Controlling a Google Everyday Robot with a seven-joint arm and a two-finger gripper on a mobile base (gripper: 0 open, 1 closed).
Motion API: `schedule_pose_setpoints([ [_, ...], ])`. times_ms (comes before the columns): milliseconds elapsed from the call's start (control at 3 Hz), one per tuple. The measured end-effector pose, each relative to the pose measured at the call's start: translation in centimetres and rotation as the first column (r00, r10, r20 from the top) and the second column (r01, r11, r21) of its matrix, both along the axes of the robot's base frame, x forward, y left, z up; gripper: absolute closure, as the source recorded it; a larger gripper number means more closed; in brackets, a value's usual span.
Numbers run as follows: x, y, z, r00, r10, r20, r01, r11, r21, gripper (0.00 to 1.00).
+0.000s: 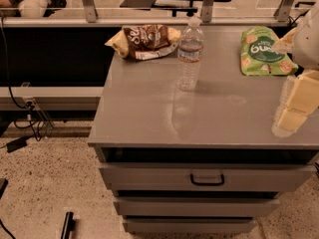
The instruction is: Knock water bottle over
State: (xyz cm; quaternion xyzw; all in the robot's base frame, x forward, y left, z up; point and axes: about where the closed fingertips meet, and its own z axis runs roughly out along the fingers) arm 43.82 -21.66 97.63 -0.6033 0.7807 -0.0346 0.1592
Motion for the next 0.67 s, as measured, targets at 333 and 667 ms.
schedule_pose_setpoints([
  [333, 0.0, 0.0, 0.0, 1.0000, 0.000, 0.002, 0.000, 1.000, 0.001, 0.00],
  [667, 1.4, 0.1, -0.4, 0.9999, -0.009, 0.014, 0.008, 0.999, 0.039, 0.00],
])
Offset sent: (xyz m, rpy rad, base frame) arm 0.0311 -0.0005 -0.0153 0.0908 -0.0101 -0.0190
